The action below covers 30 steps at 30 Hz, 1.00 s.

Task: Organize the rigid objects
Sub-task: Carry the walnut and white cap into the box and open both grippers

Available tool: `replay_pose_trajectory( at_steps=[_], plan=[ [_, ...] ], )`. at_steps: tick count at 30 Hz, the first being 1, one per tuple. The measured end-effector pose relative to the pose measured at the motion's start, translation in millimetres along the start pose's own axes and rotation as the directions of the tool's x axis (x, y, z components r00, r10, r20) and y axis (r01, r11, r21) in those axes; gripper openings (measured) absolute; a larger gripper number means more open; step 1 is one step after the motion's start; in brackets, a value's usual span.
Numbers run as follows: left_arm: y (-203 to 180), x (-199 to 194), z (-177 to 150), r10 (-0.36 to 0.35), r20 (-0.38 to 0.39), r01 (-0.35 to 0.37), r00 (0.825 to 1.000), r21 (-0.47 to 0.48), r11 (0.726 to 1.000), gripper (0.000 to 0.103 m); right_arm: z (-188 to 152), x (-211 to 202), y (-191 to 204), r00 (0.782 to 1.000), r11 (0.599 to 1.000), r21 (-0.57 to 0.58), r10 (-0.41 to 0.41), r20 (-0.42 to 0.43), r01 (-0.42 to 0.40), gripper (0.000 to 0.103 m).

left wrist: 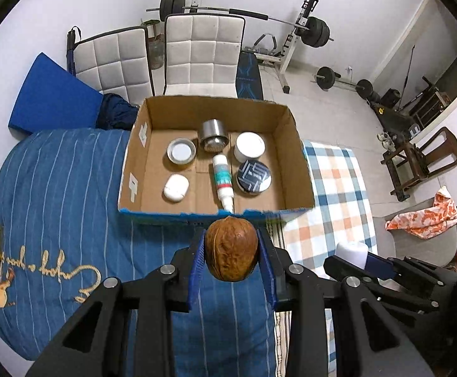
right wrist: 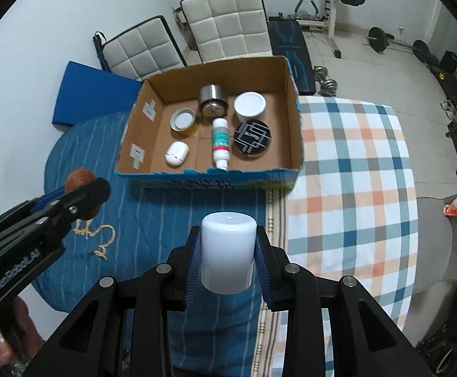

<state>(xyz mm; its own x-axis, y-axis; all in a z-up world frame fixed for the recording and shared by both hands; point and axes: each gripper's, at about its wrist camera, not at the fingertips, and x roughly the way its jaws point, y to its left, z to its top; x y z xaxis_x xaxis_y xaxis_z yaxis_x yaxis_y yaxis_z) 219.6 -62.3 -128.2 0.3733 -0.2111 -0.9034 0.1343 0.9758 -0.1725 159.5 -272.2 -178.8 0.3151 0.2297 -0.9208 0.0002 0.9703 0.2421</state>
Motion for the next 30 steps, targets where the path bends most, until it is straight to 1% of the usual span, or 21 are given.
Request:
replay_pose_trajectory(
  at_steps=[4, 7, 9, 12, 15, 18, 21, 22, 23, 27, 29, 30],
  plan=[
    [8.7, 4.8, 23.9, 0.009, 0.010, -0.009, 1.000, 0.001, 1.000, 0.029, 25.2, 0.0, 3.7, 1.000, 1.000, -0.004, 0.020, 0.012, -0.020, 0.034],
    [20.3, 19.8, 49.0, 0.003, -0.013, -0.003, 1.000, -0.014, 1.000, 0.029, 50.8, 8.8, 3.0, 1.000, 1.000, -0.004, 0.024, 0.015, -0.024, 0.034],
    [27.2, 32.6, 62.2, 0.002, -0.034, -0.003, 0.999, -0.024, 1.000, 0.029, 69.3, 20.9, 1.0, 1.000, 1.000, -0.001, 0.025, 0.001, -0.025, 0.034],
    [36.9, 62.4, 82.0, -0.002, -0.085, -0.001, 0.996, -0.036, 0.999, 0.029, 97.4, 51.3, -3.6, 0.999, 1.000, 0.000, 0.009, -0.034, -0.009, 0.034],
    [45.8, 102.6, 93.9, -0.022, -0.163, 0.013, 0.986, -0.055, 0.998, 0.029, 117.1, 87.9, -10.8, 0.996, 1.000, 0.012, -0.009, -0.090, 0.011, 0.034],
    [53.5, 148.1, 99.0, -0.035, -0.253, 0.016, 0.967, -0.075, 0.997, 0.029, 132.8, 132.2, -18.8, 0.986, 0.999, 0.023, -0.022, -0.166, 0.026, 0.034],
    [58.5, 190.7, 95.3, -0.035, -0.335, 0.008, 0.942, -0.084, 0.996, 0.029, 140.4, 173.3, -24.2, 0.971, 0.999, 0.025, -0.036, -0.237, 0.043, 0.034],
    [60.6, 207.4, 93.4, -0.041, -0.369, 0.010, 0.928, -0.087, 0.996, 0.029, 141.3, 186.4, -25.3, 0.964, 0.998, 0.019, -0.046, -0.261, 0.053, 0.034],
    [63.4, 217.1, 92.6, -0.044, -0.388, 0.007, 0.920, -0.094, 0.996, 0.029, 140.4, 196.9, -26.4, 0.959, 0.998, 0.015, -0.053, -0.277, 0.060, 0.034],
    [69.0, 258.4, 83.8, -0.052, -0.475, 0.005, 0.878, -0.100, 0.995, 0.029, 137.0, 237.2, -29.1, 0.932, 0.995, -0.015, -0.100, -0.350, 0.101, 0.034],
    [69.5, 273.7, 79.2, -0.054, -0.510, 0.005, 0.859, -0.096, 0.995, 0.029, 133.9, 250.4, -27.9, 0.917, 0.994, -0.033, -0.106, -0.383, 0.102, 0.034],
    [69.8, 278.4, 77.4, -0.053, -0.521, 0.005, 0.852, -0.093, 0.996, 0.029, 132.4, 255.2, -26.8, 0.912, 0.994, -0.041, -0.109, -0.395, 0.102, 0.034]
  ],
)
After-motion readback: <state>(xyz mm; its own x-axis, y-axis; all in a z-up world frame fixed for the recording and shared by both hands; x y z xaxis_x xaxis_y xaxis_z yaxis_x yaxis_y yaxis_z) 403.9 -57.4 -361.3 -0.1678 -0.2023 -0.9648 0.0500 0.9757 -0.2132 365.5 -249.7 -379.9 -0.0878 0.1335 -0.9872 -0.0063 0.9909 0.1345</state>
